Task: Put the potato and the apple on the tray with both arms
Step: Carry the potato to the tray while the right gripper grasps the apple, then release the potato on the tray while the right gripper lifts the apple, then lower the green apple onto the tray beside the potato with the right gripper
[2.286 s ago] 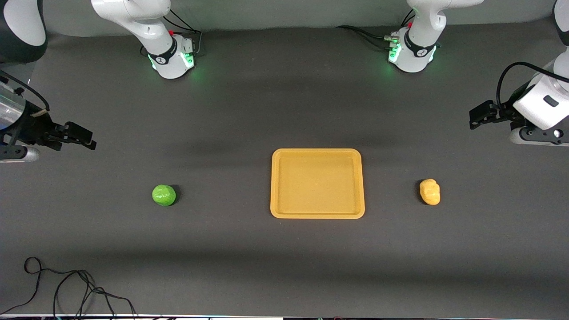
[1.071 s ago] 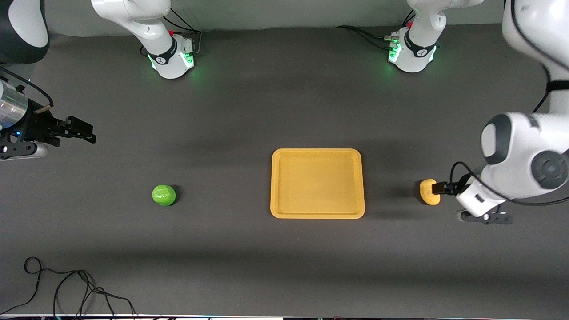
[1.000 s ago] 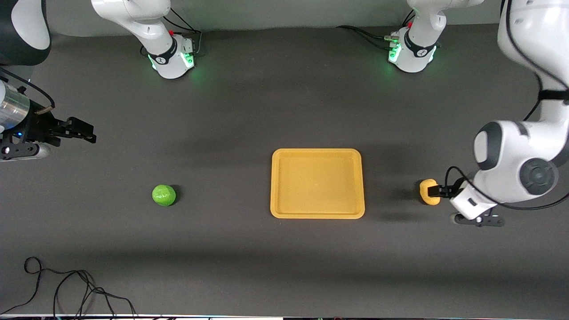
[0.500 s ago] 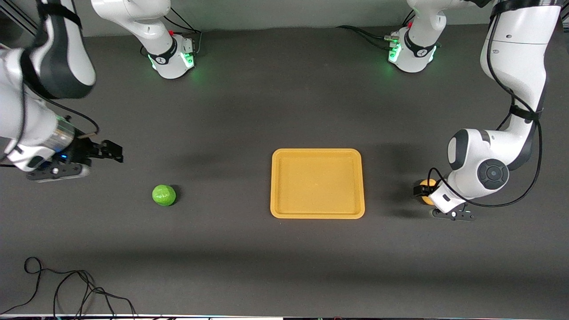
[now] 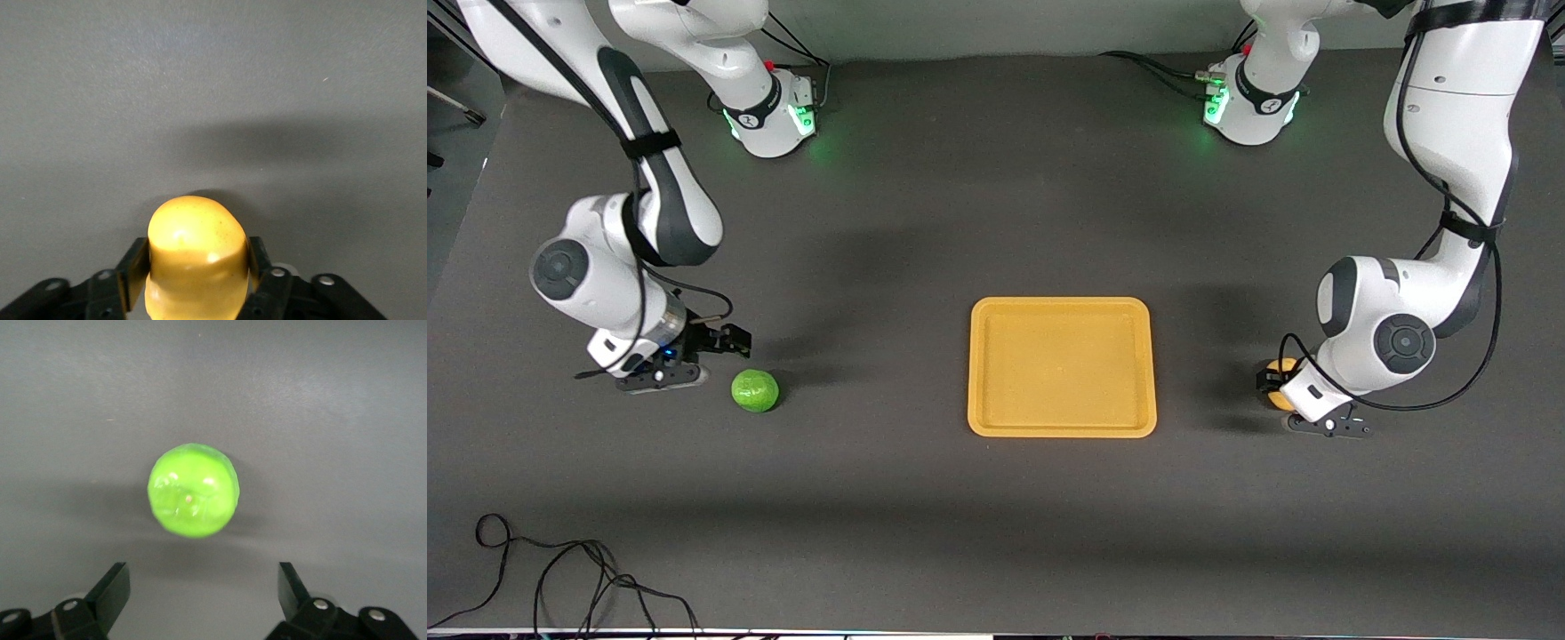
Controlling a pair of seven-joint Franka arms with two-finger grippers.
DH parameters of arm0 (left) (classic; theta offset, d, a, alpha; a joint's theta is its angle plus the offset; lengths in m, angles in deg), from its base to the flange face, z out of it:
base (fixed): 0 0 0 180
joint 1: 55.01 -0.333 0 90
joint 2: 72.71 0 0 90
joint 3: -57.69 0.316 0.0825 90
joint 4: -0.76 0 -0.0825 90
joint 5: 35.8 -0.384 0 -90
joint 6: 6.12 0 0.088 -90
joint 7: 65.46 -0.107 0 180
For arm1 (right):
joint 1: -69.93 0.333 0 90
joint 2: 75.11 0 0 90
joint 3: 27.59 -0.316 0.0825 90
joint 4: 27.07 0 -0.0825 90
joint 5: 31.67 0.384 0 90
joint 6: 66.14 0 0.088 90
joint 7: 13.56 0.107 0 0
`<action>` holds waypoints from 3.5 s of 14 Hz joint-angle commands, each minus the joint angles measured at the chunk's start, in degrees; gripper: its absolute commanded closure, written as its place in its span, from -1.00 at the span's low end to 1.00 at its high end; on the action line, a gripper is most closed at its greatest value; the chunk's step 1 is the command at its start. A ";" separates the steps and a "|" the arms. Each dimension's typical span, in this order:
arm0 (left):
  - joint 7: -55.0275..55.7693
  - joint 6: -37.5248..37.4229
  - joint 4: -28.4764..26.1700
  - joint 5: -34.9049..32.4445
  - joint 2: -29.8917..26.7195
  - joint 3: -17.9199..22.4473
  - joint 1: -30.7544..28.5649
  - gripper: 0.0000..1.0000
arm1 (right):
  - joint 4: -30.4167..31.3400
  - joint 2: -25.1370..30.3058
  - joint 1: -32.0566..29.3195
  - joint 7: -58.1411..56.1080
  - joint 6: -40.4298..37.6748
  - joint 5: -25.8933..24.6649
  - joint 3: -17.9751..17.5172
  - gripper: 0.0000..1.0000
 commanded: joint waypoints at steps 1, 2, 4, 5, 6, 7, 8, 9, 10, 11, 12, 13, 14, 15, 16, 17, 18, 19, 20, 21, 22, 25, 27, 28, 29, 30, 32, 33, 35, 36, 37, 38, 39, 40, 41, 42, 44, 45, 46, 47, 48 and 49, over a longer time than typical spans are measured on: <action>3.85 -10.53 2.86 0.00 -5.62 -0.39 1.70 0.37 | -0.63 -3.11 1.33 1.82 4.03 1.12 0.39 -0.96; 5.78 -16.33 6.19 0.18 -6.68 -0.48 3.63 0.37 | -1.07 -4.43 1.33 1.91 4.65 1.21 0.39 -0.96; 12.44 -26.54 14.10 1.66 -6.08 -2.06 7.41 0.37 | -3.87 -7.33 1.33 2.52 5.10 1.21 0.39 -0.96; 15.95 -27.71 15.87 3.15 -5.72 -3.11 9.17 0.37 | -4.93 -8.39 1.33 3.57 5.19 1.12 0.39 -0.96; 19.30 -27.20 15.98 4.12 -5.37 -3.73 11.10 0.37 | -5.46 -9.27 1.33 3.84 5.54 1.12 0.39 -0.97; 23.42 -25.89 16.07 4.13 -3.89 -4.00 14.16 0.36 | -6.25 -10.58 1.33 3.84 5.89 1.12 0.39 -0.97; 27.72 -23.53 16.07 3.61 -1.96 -3.91 17.15 0.36 | -6.69 -12.16 1.25 3.93 6.93 1.12 0.39 -0.97; 31.33 -20.89 16.24 3.08 0.32 -3.82 19.18 0.36 | -7.04 -13.31 1.24 4.54 8.08 1.12 0.39 -0.76; 32.94 -18.87 16.33 2.56 2.00 -3.91 20.33 0.36 | -7.22 -13.75 1.33 5.06 8.26 1.12 0.39 -0.42; 33.65 -17.54 16.33 1.94 3.32 -3.82 21.04 0.35 | -7.57 -13.67 1.51 5.68 8.00 1.12 0.39 -0.20; 33.92 -16.48 16.33 1.67 4.46 -3.91 21.14 0.34 | -7.84 -12.97 1.86 6.29 7.56 1.12 0.39 -0.07; 34.35 -15.43 16.33 1.50 5.52 -3.82 21.48 0.32 | -8.27 -11.84 2.64 7.34 5.56 1.12 0.39 0.01; 35.14 -14.11 16.33 0.97 6.57 -3.74 22.18 0.31 | -9.50 -10.35 3.61 8.31 2.15 1.12 0.39 0.03; 35.85 -13.40 16.33 0.27 7.11 -3.74 22.28 0.30 | -10.99 -9.11 4.75 9.54 -1.28 1.12 0.48 0.04; 35.94 -13.31 16.33 0.18 7.20 -3.74 22.28 0.27 | -12.31 -7.88 5.46 9.64 -4.01 1.12 0.39 0.09; 35.94 -13.39 16.33 0.18 7.11 -3.74 22.28 -0.05 | -13.37 -6.56 5.72 9.73 -6.48 1.12 0.39 0.16; 35.85 -13.31 16.33 0.09 7.11 -3.74 22.28 -0.97 | -14.25 -5.51 5.81 9.73 -8.50 1.03 0.39 0.22; 36.03 -13.31 16.33 -0.08 6.94 -3.74 22.37 -1.00 | -15.39 -4.97 5.90 9.82 -10.52 1.12 0.30 0.22; 36.46 -13.92 16.33 -0.09 6.41 -3.74 22.28 -1.00 | -16.70 -4.80 5.90 9.73 -12.29 1.12 0.30 0.22; 36.38 -14.97 16.33 -0.09 4.58 -3.74 21.58 -1.00 | -18.46 -4.79 6.25 9.82 -14.30 1.12 0.21 0.22; 35.51 -17.76 16.33 -0.09 1.78 -3.65 20.79 -1.00 | -20.56 -4.79 7.82 9.90 -16.15 1.21 0.21 0.22; 28.95 -28.39 16.42 0.18 -9.81 -3.65 17.11 -1.00 | -27.24 -6.37 12.29 16.64 -20.38 2.95 -0.14 0.23; 23.40 -34.29 16.33 0.62 -16.50 -3.65 13.68 -1.00 | -32.94 -10.30 18.44 23.58 -20.39 6.38 -0.14 0.22; 21.28 -36.75 16.33 0.53 -19.31 -3.47 12.62 -1.00 | -36.98 -13.03 20.99 27.62 -20.39 7.61 -0.14 0.23; 18.91 -38.43 16.07 0.36 -21.69 -3.39 10.70 -1.00 | -40.41 -15.84 23.98 32.01 -20.13 8.23 -0.14 0.23; 15.06 -40.01 15.72 0.44 -23.72 -3.56 8.15 -1.00 | -43.49 -19.00 27.58 36.40 -19.78 7.54 -0.14 0.23; 8.02 -42.13 14.40 0.62 -26.80 -3.47 4.37 -1.00 | -52.26 -27.25 32.43 44.58 -19.77 7.80 -0.05 0.23; 7.38 -42.05 13.53 0.62 -28.03 -3.39 3.57 -1.00 | -56.23 -31.03 32.79 46.88 -19.77 7.97 -0.40 0.23; 5.98 -41.26 12.82 0.62 -28.57 -3.47 1.12 -1.00 | -60.91 -36.76 36.74 48.56 -19.34 7.62 -0.58 0.25; 3.10 -41.00 12.90 0.88 -28.22 -3.47 0.05 -1.00 | -61.88 -38.53 36.67 50.66 -17.51 7.71 -0.58 0.26; 1.59 -39.95 12.73 0.88 -27.96 -3.39 -0.39 -1.00 | -61.72 -39.50 36.84 51.21 -15.57 7.71 -0.58 0.26; 1.58 -38.72 12.55 0.88 -27.78 -3.38 -0.66 -1.00 | -61.72 -40.64 37.28 51.47 -14.25 7.71 -0.66 0.26; 1.58 -37.93 12.55 0.97 -27.69 -3.38 -0.83 -1.00 | -61.54 -41.09 37.80 52.00 -13.19 7.71 -0.75 0.26; 1.49 -37.48 12.55 1.06 -27.78 -3.38 -1.45 -1.00 | -61.19 -41.09 37.72 52.09 -13.01 7.71 -0.75 0.24; 0.97 -36.61 12.55 1.93 -27.95 -3.47 -2.23 -1.00 | -61.10 -41.44 37.72 52.09 -12.92 7.71 -0.75 0.16; 0.79 -35.55 12.38 2.02 -28.04 -3.39 -2.24 -1.00 | -61.10 -42.23 37.89 52.35 -12.48 7.71 -0.75 0.00; 0.79 -32.13 10.89 2.02 -28.48 -3.56 -2.15 -1.00 | -61.19 -42.32 38.07 54.45 -11.34 7.89 -0.84 -0.04; 0.79 -32.03 10.62 2.11 -28.74 -3.56 -2.24 -1.00 | -61.28 -42.32 38.07 54.46 -11.25 7.97 -0.84 -0.06; 0.79 -32.03 10.62 2.29 -28.92 -3.65 -2.24 -1.00 | -61.19 -42.32 38.33 54.20 -11.25 7.89 -0.84 -0.15; 0.79 -32.03 10.62 3.07 -28.84 -3.65 -2.24 -1.00 | -61.19 -42.50 38.51 53.94 -11.25 7.97 -0.84 -0.20; 0.79 -32.12 10.62 3.77 -28.84 -3.56 -2.16 -1.00 | -61.19 -42.59 39.12 54.11 -11.25 7.89 -0.84 -0.44; 0.79 -32.64 10.70 3.87 -28.92 -3.56 -2.24 -1.00 | -61.10 -42.50 39.39 54.37 -11.07 7.71 -0.84 -0.89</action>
